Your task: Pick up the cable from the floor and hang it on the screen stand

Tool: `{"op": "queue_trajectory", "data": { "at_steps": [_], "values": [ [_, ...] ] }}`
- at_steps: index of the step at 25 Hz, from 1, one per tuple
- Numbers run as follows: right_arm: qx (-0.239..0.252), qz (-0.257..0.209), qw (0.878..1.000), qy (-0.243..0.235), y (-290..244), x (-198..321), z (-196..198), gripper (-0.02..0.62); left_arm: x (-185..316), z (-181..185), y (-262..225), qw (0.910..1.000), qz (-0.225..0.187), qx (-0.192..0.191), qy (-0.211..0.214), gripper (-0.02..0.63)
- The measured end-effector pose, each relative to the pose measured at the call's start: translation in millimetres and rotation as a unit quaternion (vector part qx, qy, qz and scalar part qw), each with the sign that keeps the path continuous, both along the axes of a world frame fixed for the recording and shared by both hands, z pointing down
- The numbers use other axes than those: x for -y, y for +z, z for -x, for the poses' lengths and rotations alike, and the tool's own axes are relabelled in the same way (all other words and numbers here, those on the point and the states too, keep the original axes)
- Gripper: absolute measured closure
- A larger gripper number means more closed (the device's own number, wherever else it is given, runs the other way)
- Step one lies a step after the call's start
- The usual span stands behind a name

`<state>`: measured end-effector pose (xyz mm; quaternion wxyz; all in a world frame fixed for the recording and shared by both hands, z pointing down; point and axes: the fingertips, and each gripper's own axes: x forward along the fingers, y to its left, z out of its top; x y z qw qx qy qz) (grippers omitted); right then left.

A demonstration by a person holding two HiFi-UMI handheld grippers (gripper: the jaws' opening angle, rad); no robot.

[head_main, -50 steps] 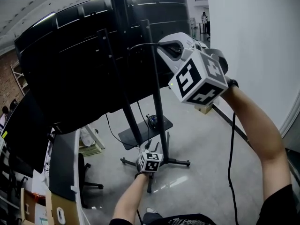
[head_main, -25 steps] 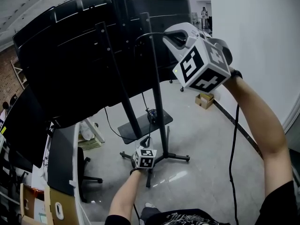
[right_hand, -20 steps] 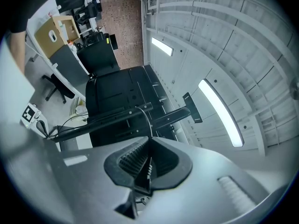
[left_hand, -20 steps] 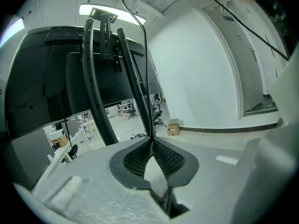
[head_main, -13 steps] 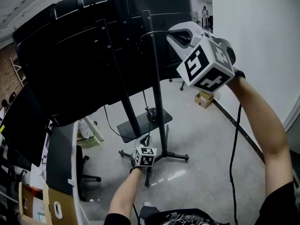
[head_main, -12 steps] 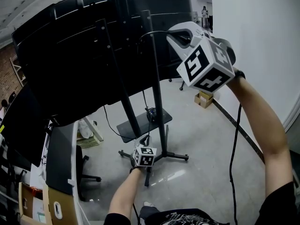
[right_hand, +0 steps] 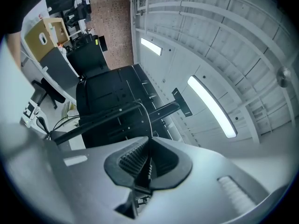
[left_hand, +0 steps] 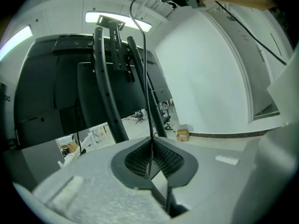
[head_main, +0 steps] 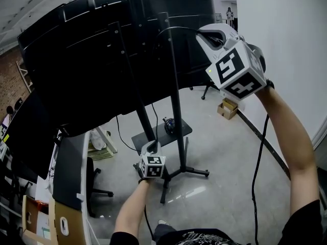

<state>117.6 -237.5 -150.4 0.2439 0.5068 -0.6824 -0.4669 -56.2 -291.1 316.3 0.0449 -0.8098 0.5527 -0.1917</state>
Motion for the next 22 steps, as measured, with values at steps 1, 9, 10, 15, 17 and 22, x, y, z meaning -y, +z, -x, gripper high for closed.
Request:
{"op": "queue_trajectory", "data": {
  "at_steps": [1,9,10,15,17,22],
  "values": [
    [0.008,-0.001,1.0,0.001,-2,1,-4,0.571,2,5,-9,1.0,-0.006,-0.004,-0.006,0.594],
    [0.056,0.004,0.998,0.007,-4,22,-38,0.571,19,56,-98,0.9957,-0.057,-0.033,-0.066,0.595],
    [0.063,0.007,0.998,0.006,-4,27,-41,0.571,21,61,-111,0.995,-0.064,-0.034,-0.069,0.595],
    [0.087,0.02,0.996,0.007,7,51,-50,0.572,24,79,-174,0.9919,-0.094,-0.048,-0.071,0.595],
    [0.094,0.028,0.995,0.008,12,64,-51,0.574,26,84,-198,0.9917,-0.096,-0.054,-0.067,0.595],
    [0.113,0.047,0.992,0.01,21,97,-49,0.577,36,90,-252,0.9938,-0.092,-0.046,-0.042,0.597]
  ]
}}
